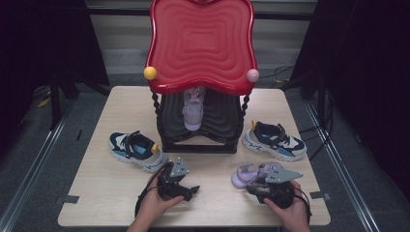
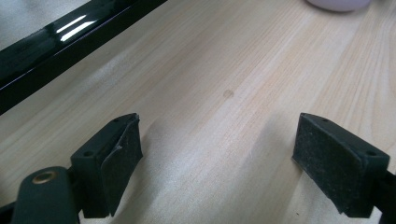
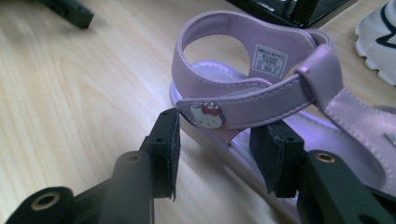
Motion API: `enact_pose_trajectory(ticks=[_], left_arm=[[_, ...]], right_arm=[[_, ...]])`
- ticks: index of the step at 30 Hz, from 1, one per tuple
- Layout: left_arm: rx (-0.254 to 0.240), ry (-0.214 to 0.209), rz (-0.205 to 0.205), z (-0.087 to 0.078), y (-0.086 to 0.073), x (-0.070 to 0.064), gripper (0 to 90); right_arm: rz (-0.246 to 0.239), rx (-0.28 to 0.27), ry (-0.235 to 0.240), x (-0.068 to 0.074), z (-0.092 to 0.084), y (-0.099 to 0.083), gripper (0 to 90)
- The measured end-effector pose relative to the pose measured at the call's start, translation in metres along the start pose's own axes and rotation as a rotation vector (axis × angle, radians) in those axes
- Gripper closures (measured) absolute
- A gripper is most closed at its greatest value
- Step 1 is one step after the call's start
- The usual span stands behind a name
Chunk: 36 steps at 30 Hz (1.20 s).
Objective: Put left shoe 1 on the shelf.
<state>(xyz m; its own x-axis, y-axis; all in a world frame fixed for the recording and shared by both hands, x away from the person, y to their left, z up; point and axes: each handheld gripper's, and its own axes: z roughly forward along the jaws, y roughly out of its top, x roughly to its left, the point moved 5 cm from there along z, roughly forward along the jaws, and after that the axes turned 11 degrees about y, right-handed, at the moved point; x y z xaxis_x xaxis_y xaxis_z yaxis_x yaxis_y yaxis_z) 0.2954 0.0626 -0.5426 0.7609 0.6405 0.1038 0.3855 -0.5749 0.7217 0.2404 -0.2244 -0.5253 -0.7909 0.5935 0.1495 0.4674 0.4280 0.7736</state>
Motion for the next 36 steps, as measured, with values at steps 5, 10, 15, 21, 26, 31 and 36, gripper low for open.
enact_pose_trajectory(ticks=[5, 10, 15, 21, 26, 31, 36], left_arm=[[0.000, 0.000, 0.000, 0.000, 0.000, 0.000, 14.7], [0.000, 0.000, 0.000, 0.000, 0.000, 0.000, 14.7], [0.000, 0.000, 0.000, 0.000, 0.000, 0.000, 14.7], [0.000, 0.000, 0.000, 0.000, 0.000, 0.000, 14.7], [0.000, 0.002, 0.001, 0.000, 0.000, 0.000, 14.6], [0.000, 0.000, 0.000, 0.000, 0.000, 0.000, 14.7], [0.000, 0.000, 0.000, 0.000, 0.000, 0.000, 14.7]], right_arm=[[-0.009, 0.007, 0.020, 0.002, -0.011, -0.006, 55.3], [-0.011, 0.007, 0.016, 0.003, -0.019, -0.010, 53.0], [-0.011, 0.015, 0.024, 0.005, -0.027, -0.016, 52.1], [0.039, 0.023, -0.040, -0.008, -0.046, -0.030, 54.0], [0.071, 0.059, -0.101, -0.025, -0.050, -0.041, 60.8], [0.105, 0.054, -0.154, -0.042, -0.050, -0.041, 64.6], [0.098, 0.059, -0.178, -0.054, -0.045, -0.038, 65.8]])
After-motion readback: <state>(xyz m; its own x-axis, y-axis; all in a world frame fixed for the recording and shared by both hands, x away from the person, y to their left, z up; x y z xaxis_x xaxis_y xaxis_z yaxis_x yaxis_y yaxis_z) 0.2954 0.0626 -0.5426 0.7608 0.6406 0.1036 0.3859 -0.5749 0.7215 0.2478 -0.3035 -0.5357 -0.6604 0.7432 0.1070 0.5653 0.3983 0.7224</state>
